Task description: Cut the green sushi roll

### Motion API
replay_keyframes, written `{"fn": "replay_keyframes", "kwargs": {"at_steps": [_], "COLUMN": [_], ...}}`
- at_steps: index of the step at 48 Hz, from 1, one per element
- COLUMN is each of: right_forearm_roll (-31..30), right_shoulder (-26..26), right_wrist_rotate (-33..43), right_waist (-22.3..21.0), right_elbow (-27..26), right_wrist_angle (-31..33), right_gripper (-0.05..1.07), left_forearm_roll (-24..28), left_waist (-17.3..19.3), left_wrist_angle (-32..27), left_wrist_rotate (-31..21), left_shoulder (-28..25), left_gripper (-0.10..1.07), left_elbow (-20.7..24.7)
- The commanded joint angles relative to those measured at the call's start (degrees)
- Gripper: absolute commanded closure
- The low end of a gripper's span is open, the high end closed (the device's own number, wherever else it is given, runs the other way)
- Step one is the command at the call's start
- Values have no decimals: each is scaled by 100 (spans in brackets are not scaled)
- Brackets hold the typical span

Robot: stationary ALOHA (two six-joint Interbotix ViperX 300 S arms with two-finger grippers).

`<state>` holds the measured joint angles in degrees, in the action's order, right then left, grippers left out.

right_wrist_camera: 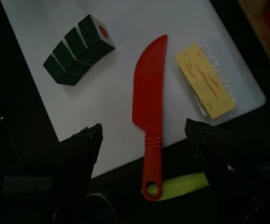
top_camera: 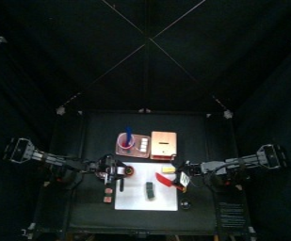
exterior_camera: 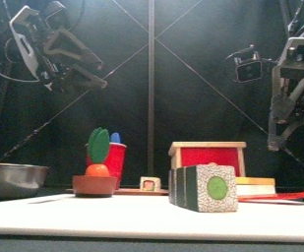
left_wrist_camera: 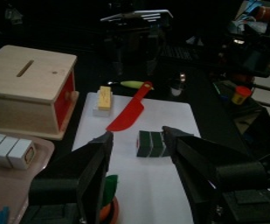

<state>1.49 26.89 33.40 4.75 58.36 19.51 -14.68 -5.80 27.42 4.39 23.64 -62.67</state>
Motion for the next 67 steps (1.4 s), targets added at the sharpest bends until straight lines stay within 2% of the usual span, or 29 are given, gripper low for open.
{"fn": "replay_keyframes", "kwargs": {"at_steps": [1, 16, 27, 32, 39, 56, 67], "right_forearm_roll": [-26, 79, 466, 765, 1494, 1441, 1468], "right_shoulder": [44, -88, -325, -396, -571, -721, -853], "right_wrist_rotate": [-18, -35, -62, -53, -132, -176, -176], "right_waist": [18, 70, 158, 141, 158, 123, 176], "right_elbow": [-79, -149, -114, -123, -167, -149, -9], "right_wrist_angle": [-35, -62, 44, 343, 765, 756, 378], "right_gripper": [-1, -1, -1, -1, -1, -1, -1], "left_forearm_roll": [9, 18, 9, 9, 9, 18, 9], "left_waist": [105, 114, 114, 123, 123, 132, 132], "left_wrist_angle": [18, 18, 18, 18, 18, 18, 18], "left_wrist_rotate": [9, 9, 0, -9, 9, 9, -9], "left_shoulder": [0, 0, 0, 0, 0, 0, 0], "left_gripper": [12, 12, 12, 12, 12, 12, 12], "left_elbow": [44, 149, 149, 158, 167, 167, 185]}}
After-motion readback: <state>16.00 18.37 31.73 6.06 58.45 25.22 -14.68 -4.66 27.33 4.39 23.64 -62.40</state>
